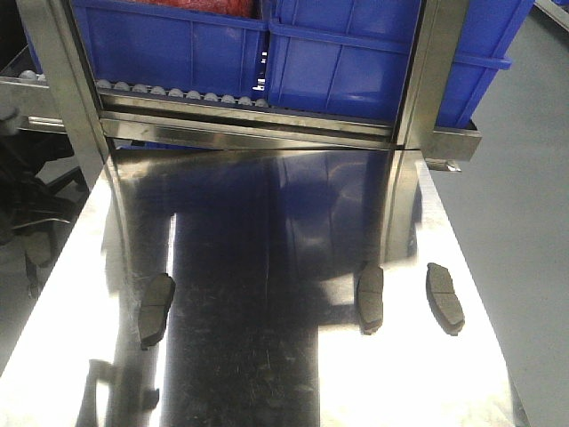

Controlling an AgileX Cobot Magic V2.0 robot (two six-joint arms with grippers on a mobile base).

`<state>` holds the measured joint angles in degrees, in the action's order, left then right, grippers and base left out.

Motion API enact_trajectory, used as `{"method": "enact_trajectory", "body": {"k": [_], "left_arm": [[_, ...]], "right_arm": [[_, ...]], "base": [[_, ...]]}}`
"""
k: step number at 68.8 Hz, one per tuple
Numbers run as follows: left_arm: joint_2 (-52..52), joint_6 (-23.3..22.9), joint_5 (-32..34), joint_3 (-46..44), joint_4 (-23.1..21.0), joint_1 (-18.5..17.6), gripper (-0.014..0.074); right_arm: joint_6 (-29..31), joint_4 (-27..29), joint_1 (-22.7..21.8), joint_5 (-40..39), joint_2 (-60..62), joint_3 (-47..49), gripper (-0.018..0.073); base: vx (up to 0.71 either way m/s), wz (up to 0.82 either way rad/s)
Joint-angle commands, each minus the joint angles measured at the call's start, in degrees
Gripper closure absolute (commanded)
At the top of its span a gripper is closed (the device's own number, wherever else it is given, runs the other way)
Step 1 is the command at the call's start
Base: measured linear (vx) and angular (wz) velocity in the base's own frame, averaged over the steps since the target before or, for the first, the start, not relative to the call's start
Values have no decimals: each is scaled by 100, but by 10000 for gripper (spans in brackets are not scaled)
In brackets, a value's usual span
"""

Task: Move and align brake pads A on conveyor
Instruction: 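Close the left gripper on the brake pad and lift it, then move the right gripper down toward the outermost brake pad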

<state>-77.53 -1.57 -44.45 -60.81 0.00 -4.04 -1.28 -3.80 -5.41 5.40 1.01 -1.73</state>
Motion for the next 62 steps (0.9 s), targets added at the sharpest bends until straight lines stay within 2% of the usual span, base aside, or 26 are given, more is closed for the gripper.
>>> {"method": "enact_trajectory", "body": {"k": [1, 33, 46, 62], "left_arm": [[716, -40, 559, 189, -56, -20, 603], [3199, -45, 2099, 2346, -61, -15, 603], [4029, -45, 2251, 2933, 0, -15, 603], [4319, -45, 2289, 3065, 0, -15, 603]], "right_arm": [[33, -43, -12, -418, 47, -19, 569], [33, -43, -12, -418, 47, -19, 569], [33, -43, -12, -418, 47, -19, 569], [33, -43, -12, -418, 47, -19, 569]], "base": [[0, 0], [0, 0], [0, 0], [0, 0]]}}
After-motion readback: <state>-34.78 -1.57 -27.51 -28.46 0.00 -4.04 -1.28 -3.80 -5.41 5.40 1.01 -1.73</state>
